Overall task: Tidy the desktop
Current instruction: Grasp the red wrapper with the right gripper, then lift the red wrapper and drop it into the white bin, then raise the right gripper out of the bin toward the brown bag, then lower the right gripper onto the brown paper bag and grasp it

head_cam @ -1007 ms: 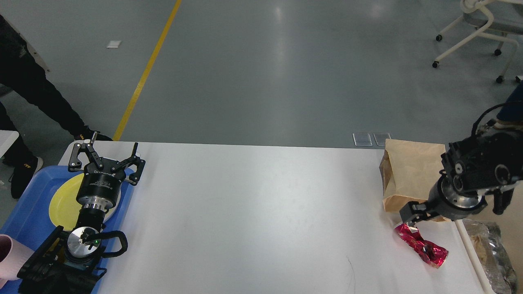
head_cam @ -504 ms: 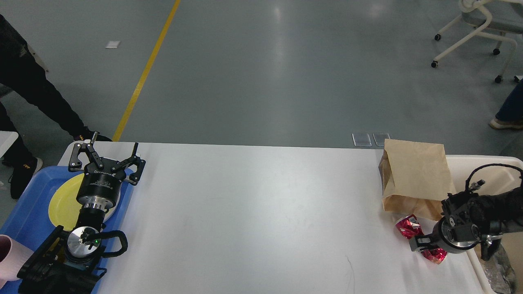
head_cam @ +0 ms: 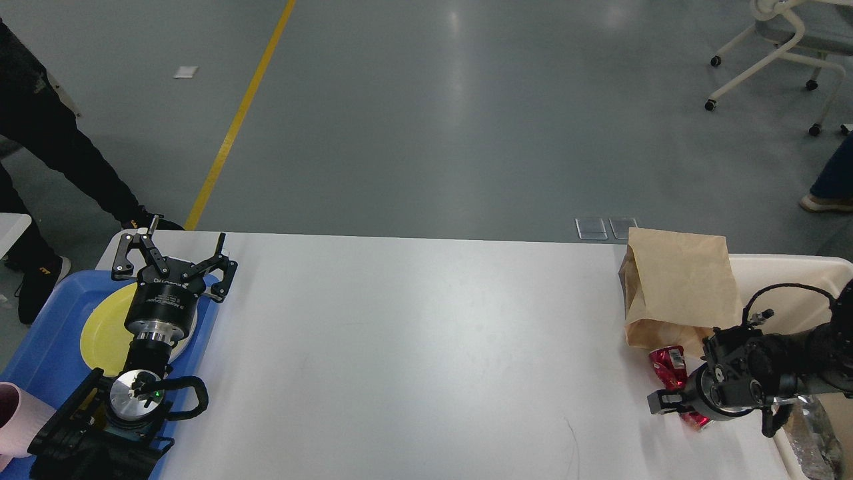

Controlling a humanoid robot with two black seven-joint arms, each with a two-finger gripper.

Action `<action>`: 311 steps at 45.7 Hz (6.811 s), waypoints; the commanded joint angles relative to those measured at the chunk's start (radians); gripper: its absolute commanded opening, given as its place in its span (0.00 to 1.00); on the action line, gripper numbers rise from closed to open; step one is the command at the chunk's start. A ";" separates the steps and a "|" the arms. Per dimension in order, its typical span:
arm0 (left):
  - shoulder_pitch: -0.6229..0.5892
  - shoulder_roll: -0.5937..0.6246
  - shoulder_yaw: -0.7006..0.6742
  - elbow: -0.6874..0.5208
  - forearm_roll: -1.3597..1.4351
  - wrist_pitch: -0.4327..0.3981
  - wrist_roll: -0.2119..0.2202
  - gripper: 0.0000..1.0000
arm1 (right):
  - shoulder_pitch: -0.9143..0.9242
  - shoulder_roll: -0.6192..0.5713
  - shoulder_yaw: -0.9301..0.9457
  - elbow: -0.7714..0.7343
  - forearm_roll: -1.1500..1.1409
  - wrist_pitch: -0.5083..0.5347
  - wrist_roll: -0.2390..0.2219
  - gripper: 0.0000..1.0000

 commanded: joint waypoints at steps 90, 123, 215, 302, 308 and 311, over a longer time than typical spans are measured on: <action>0.000 0.000 0.000 -0.001 0.000 0.000 0.000 0.96 | 1.219 -0.201 -0.437 0.578 0.608 0.562 -0.067 0.00; 0.000 0.000 0.000 0.001 0.000 0.000 0.000 0.96 | 0.106 -0.439 -0.043 -0.185 0.600 0.253 -0.066 0.00; 0.000 0.000 0.000 0.001 0.000 0.000 0.000 0.96 | -0.295 -0.271 0.234 -0.756 0.570 0.337 -0.055 1.00; 0.000 0.000 0.000 0.000 0.000 0.000 0.000 0.96 | 0.276 0.227 -0.033 -0.271 0.382 0.336 -0.176 1.00; 0.000 0.000 0.000 -0.001 0.000 0.000 0.000 0.96 | 0.112 0.285 -0.044 -0.472 0.370 0.285 -0.182 0.99; 0.000 0.000 0.000 0.000 0.000 0.000 0.000 0.96 | 0.066 0.285 -0.046 -0.517 0.364 0.282 -0.195 0.98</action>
